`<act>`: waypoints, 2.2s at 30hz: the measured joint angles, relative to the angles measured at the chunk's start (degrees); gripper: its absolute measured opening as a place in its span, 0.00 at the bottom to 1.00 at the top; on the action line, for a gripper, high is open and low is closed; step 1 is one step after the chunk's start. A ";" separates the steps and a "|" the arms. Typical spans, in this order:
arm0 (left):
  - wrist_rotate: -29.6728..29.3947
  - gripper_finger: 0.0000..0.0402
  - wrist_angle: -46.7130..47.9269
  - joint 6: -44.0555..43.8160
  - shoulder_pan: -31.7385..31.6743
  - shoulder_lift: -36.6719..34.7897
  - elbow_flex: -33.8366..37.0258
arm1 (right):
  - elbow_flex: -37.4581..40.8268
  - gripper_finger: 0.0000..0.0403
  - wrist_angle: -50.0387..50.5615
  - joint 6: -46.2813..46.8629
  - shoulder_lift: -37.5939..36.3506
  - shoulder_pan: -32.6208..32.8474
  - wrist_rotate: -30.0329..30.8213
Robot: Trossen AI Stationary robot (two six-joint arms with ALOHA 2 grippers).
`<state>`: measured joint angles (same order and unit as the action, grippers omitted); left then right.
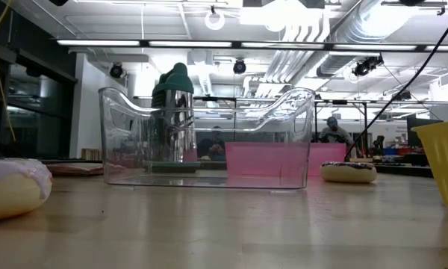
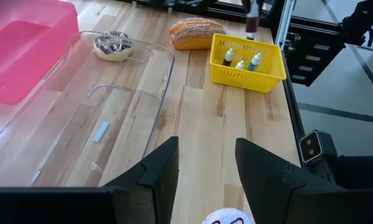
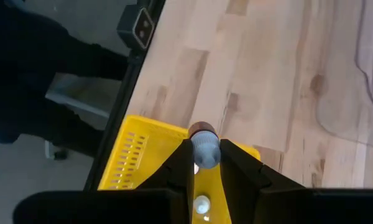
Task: Pick & Place Food Item
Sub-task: Put the orange food coloring bottle into the yellow bin
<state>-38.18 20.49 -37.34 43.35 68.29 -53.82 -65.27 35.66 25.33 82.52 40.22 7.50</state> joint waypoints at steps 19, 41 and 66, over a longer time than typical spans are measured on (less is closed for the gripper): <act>-0.01 0.38 -0.02 0.00 0.00 0.00 0.00 | -12.46 0.13 8.11 7.54 15.26 6.32 -0.06; -0.01 0.38 -0.03 0.00 0.00 0.01 0.02 | -12.46 0.13 9.03 21.45 25.49 7.05 -0.68; -0.01 0.38 -0.19 0.00 0.00 0.00 0.02 | -12.46 0.22 8.88 23.07 27.17 7.05 -2.15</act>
<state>-38.19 20.30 -37.34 43.35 68.29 -53.80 -77.73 44.53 48.40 109.69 47.27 5.35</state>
